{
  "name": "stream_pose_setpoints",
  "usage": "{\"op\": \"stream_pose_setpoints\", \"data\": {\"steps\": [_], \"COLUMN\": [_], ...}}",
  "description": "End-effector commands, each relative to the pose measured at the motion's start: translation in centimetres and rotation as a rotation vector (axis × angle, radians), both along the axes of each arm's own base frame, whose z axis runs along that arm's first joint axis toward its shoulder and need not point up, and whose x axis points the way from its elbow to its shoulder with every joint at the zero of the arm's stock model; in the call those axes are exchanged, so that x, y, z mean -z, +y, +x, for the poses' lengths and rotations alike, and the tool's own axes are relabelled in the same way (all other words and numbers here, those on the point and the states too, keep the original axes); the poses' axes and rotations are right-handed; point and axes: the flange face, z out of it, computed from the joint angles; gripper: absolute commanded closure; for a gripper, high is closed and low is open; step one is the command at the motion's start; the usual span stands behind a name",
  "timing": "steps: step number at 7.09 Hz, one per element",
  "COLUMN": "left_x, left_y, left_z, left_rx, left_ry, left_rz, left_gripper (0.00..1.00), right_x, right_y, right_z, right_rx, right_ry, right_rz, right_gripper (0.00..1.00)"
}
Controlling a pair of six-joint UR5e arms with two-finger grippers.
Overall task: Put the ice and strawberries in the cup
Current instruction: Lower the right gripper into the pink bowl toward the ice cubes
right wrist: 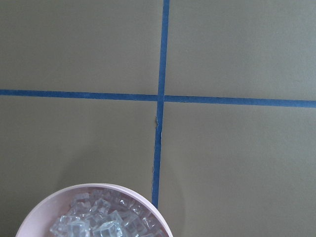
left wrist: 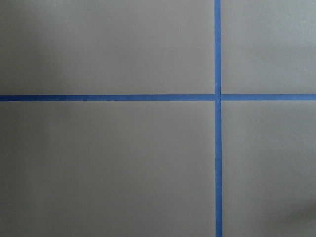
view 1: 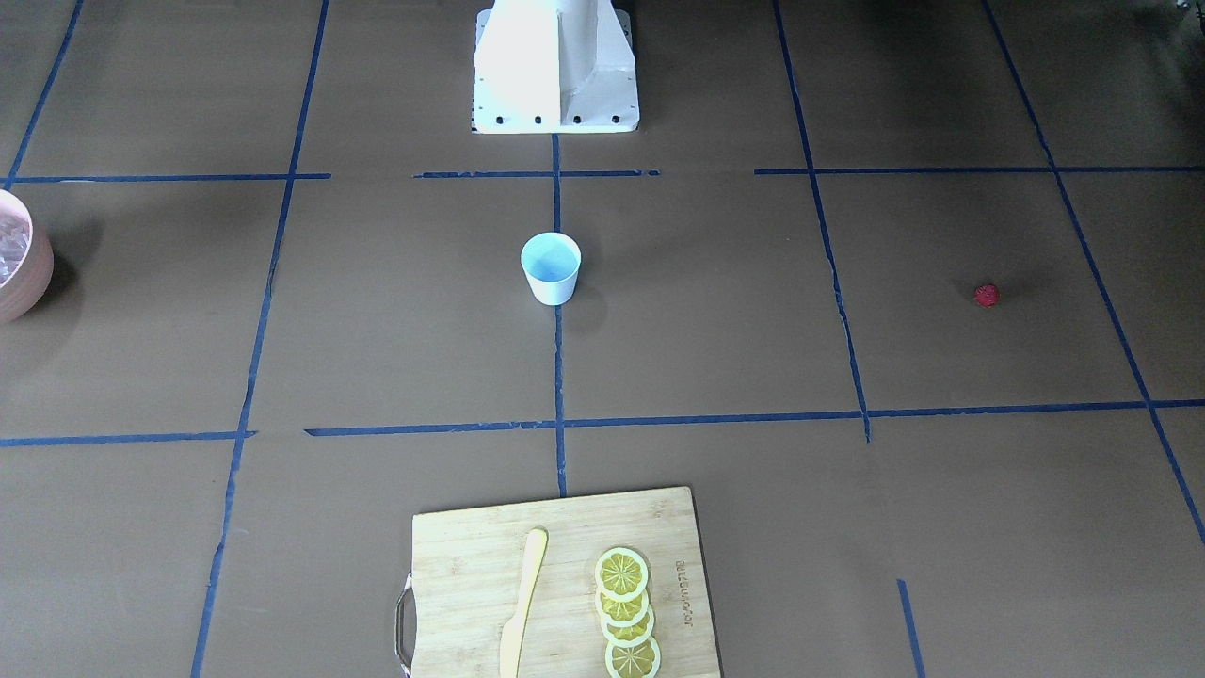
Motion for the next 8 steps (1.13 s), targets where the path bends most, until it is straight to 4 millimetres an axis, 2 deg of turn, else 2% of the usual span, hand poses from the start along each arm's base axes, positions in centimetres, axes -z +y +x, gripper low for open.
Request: {"op": "stream_pose_setpoints", "data": {"steps": [1, 2, 3, 4, 5, 8], "left_x": [0.4, 0.4, 0.4, 0.4, 0.4, 0.3], "left_y": [0.0, 0.0, 0.0, 0.0, 0.0, 0.1], "left_z": [-0.1, 0.0, 0.0, 0.0, 0.0, 0.0], "left_rx": [0.001, 0.001, 0.000, 0.001, 0.000, 0.000], "left_ry": [0.000, 0.001, 0.001, 0.001, 0.001, 0.001], "left_rz": [0.008, 0.008, 0.008, 0.007, 0.008, 0.007], "left_gripper": [0.00, 0.00, 0.00, 0.00, 0.00, 0.00], "right_x": [0.3, 0.3, 0.9, 0.6, -0.6, -0.1], "right_y": [0.0, 0.0, -0.6, -0.1, 1.0, 1.0], "right_z": [-0.2, -1.2, -3.1, -5.4, -6.6, -9.9], "right_rx": [0.004, 0.031, 0.072, 0.118, 0.145, 0.204], "right_ry": [-0.004, 0.016, 0.046, 0.081, 0.128, 0.129], "right_rz": [0.046, 0.084, 0.158, 0.213, 0.234, 0.240], "right_gripper": [0.00, 0.00, 0.00, 0.00, 0.00, 0.05]}}
